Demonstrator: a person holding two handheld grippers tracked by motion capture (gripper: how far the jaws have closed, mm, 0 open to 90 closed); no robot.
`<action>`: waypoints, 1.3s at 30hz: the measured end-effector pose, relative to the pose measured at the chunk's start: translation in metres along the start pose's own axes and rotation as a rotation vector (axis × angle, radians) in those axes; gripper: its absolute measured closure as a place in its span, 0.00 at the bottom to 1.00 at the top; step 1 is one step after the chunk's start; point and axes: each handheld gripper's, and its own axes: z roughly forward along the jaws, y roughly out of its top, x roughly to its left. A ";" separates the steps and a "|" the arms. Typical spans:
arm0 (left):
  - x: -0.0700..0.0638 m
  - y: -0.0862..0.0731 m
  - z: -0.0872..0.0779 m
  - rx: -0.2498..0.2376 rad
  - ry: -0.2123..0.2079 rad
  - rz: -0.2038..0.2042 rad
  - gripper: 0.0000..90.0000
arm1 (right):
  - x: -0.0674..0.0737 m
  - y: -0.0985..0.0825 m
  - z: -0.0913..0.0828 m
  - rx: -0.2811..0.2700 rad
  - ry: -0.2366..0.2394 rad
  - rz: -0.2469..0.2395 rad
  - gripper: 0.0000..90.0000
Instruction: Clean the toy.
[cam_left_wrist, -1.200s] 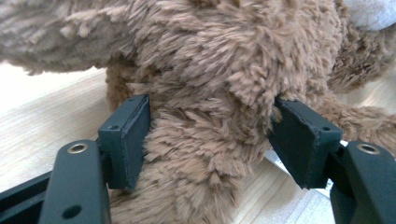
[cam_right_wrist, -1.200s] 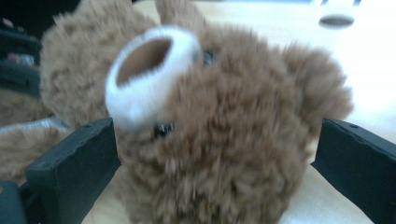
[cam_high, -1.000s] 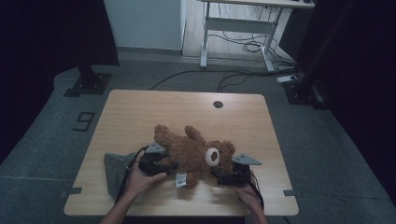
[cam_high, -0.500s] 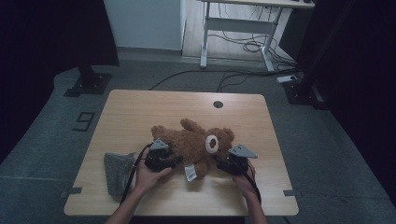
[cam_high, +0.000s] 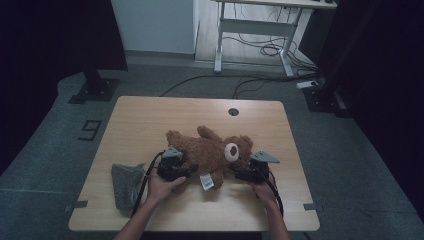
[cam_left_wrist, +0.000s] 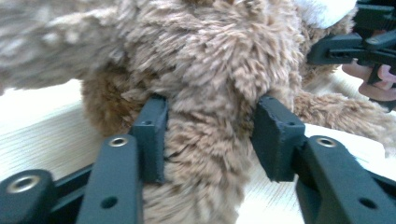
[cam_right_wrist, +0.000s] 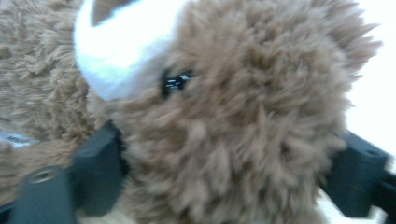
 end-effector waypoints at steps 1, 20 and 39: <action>0.000 0.000 -0.006 -0.017 0.005 0.000 0.53 | 0.000 0.000 -0.002 -0.012 -0.007 0.001 0.13; -0.019 -0.053 -0.084 -0.031 0.026 0.079 0.39 | 0.027 -0.032 -0.067 -0.047 0.061 -0.071 0.20; -0.026 -0.077 -0.086 -0.011 0.009 0.135 0.40 | 0.050 -0.065 -0.076 0.000 0.109 -0.110 0.29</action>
